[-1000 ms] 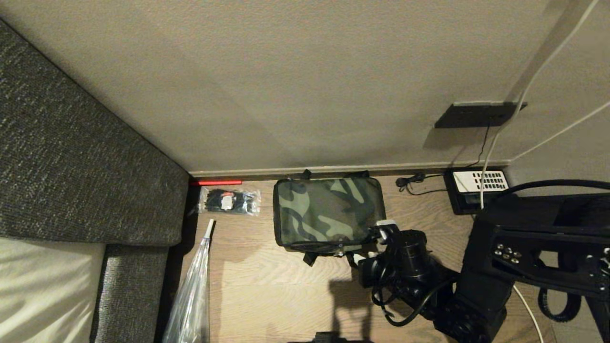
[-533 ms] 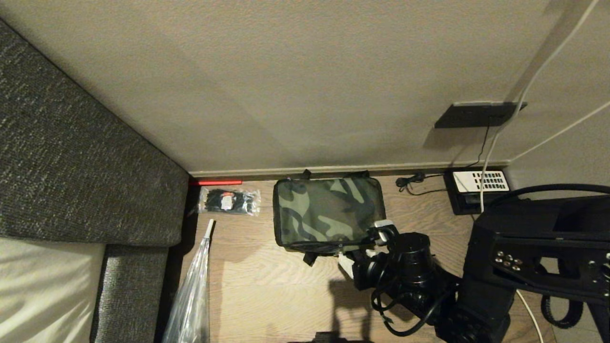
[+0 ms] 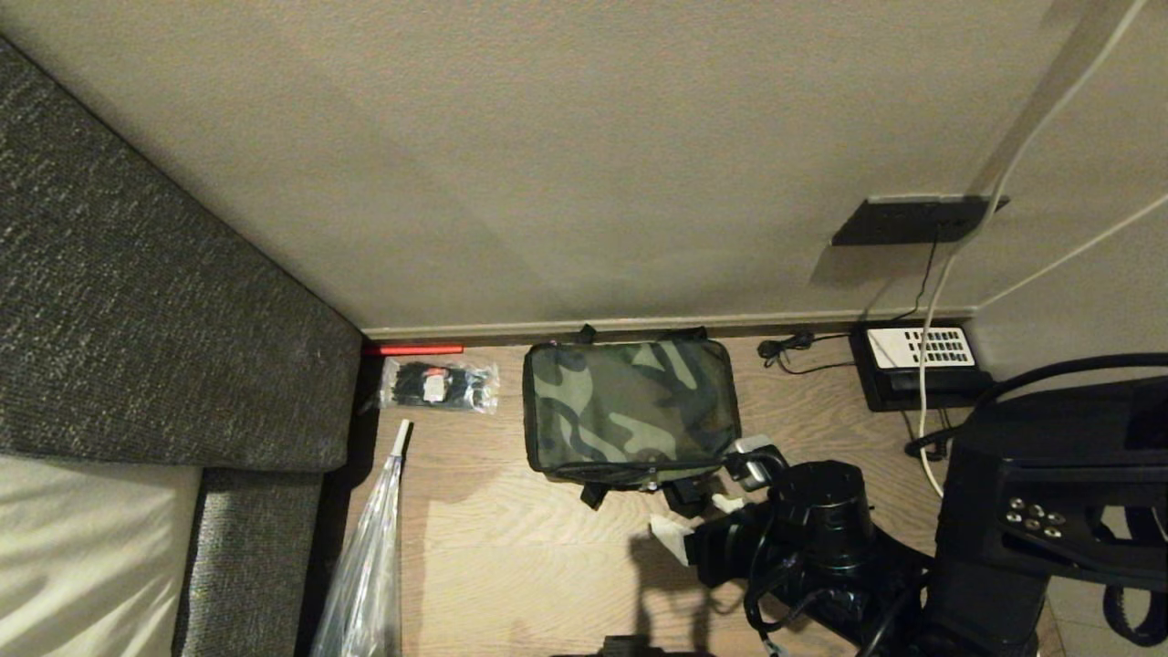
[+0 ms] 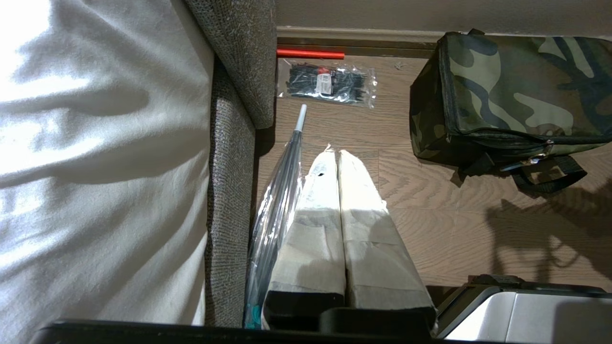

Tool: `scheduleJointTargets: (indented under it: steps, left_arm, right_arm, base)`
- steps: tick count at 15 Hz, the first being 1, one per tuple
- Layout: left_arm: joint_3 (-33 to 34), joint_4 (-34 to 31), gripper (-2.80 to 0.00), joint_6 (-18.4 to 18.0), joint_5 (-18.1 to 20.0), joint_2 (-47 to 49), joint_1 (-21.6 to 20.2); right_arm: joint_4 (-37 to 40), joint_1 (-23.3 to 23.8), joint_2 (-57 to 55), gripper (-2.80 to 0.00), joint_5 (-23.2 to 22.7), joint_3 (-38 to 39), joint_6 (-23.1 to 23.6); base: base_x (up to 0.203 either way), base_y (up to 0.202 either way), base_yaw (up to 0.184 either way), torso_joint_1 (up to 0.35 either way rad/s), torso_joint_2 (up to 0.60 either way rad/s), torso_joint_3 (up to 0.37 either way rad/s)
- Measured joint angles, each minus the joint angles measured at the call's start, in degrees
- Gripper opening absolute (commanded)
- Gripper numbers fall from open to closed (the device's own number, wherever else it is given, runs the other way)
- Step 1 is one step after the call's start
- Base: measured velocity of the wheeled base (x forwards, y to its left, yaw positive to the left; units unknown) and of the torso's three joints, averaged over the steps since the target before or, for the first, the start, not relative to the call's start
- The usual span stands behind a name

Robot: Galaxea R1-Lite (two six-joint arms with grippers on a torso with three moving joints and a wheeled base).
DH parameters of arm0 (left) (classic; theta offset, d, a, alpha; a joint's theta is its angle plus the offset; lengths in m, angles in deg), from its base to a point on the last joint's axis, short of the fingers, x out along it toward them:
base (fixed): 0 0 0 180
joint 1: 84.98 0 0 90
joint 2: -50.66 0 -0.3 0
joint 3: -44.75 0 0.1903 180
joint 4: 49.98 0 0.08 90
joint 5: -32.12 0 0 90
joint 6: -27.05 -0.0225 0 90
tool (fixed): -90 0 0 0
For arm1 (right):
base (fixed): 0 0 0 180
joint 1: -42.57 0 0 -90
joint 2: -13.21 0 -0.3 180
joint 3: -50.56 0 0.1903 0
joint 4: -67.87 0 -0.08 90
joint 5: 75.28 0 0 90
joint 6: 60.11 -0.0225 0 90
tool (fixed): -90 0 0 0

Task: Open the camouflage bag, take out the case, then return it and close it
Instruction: Open the top of the storage box

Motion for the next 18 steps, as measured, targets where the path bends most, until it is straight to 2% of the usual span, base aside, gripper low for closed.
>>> scheduleJointTargets:
  steps: [8,18]
  left_arm:
    - [0.0,-0.3,-2.8,-0.2,0.0,0.0,0.0]
    - [0.0,0.0,-2.8,0.2,-0.1,0.0,0.0]
  right_arm:
    - [-2.3,-0.5,0.5,0.0,0.6,4.1,2.5]
    - [-2.5,-0.5,-0.7,0.0,0.7,3.3,2.9]
  base:
    - [0.0,0.0,0.0,0.001,0.0,-0.004]
    - [0.0,0.0,0.0,0.002,0.0,-0.186]
